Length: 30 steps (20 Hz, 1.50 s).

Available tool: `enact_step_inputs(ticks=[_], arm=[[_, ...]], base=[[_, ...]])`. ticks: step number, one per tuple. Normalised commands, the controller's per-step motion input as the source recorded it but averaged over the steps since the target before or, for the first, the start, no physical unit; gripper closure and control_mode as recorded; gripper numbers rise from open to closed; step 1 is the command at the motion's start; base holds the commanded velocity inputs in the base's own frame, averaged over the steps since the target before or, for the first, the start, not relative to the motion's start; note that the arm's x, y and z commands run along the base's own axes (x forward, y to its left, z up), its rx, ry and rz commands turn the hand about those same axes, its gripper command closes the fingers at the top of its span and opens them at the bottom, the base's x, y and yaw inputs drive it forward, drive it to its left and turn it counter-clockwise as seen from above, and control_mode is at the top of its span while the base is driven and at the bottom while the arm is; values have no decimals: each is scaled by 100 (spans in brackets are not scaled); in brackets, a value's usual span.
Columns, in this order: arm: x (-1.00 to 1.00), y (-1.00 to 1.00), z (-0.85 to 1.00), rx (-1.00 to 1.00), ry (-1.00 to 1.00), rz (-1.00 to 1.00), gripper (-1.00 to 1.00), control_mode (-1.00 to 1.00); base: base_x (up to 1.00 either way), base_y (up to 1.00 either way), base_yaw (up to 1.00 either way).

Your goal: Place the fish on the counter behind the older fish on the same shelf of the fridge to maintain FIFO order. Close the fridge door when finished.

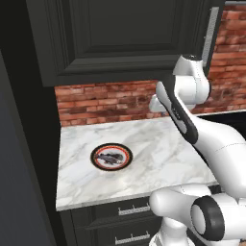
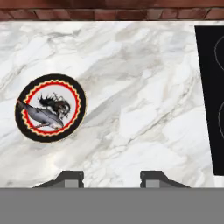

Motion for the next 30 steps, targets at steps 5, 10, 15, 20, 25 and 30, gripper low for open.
enact_step_inputs(ticks=[5,10,15,20,25,30], arm=[[-4,26,-46,-4,-1,-1,-100,-100],[0,100,-100,-1,0,0,-100,-100],[13,91,-78,-1,6,20,-100,-100],[4,44,-27,-9,6,3,-100,-100],[28,69,0,-17,24,9,-100,-100],[45,36,-18,-10,23,12,-100,-100]], base=[[0,0,0],[0,0,0],[0,0,0],[0,0,0],[0,0,0],[0,0,0]])
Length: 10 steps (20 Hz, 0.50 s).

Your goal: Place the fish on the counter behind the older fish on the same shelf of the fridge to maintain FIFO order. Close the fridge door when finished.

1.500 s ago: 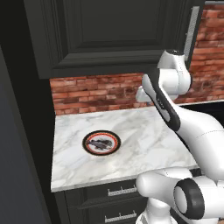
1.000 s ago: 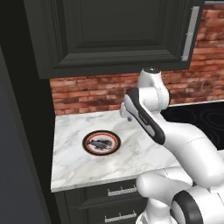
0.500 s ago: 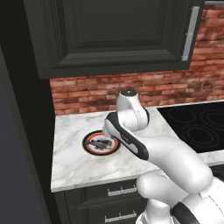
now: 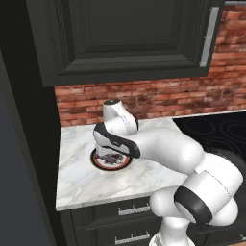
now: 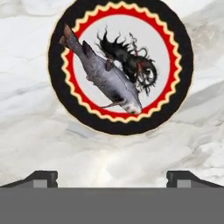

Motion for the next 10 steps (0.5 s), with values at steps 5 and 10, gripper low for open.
enact_step_inputs(ticks=[5,10], arm=[[51,6,-44,-1,11,14,-100,-100],[52,3,-42,0,7,9,-100,-100]], base=[[0,0,0],[0,0,0]])
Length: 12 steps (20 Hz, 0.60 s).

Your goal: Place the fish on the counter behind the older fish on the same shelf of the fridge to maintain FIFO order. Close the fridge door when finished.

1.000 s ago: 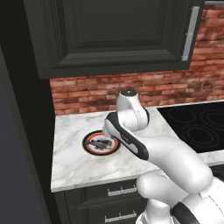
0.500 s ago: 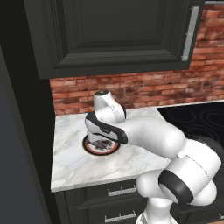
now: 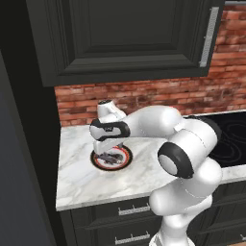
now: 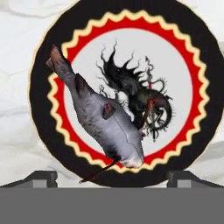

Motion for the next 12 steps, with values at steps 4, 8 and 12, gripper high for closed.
enact_step_inputs(ticks=[4,8,12], arm=[[26,1,-50,0,12,10,-100,-100],[9,0,-58,0,10,13,-100,-100],[13,0,-46,0,9,12,-100,-100]], base=[[0,0,0],[0,0,0],[0,0,0]])
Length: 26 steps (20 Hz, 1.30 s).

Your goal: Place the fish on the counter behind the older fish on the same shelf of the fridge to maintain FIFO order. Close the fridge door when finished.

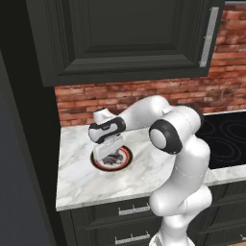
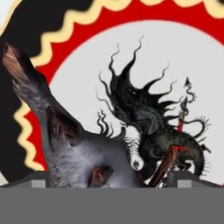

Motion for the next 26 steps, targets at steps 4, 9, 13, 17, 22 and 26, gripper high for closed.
enact_step_inputs(ticks=[4,9,13,17,22,26], arm=[[17,0,-38,0,7,12,-100,-100],[5,0,-41,0,6,12,100,-100],[0,0,-31,0,3,9,100,-100],[-8,0,3,0,0,5,100,-100],[-56,0,47,0,-4,2,100,-100],[-73,0,91,2,-11,0,100,-100]], base=[[0,0,0],[0,0,0],[0,0,0],[0,0,0],[0,0,0],[0,0,0]])
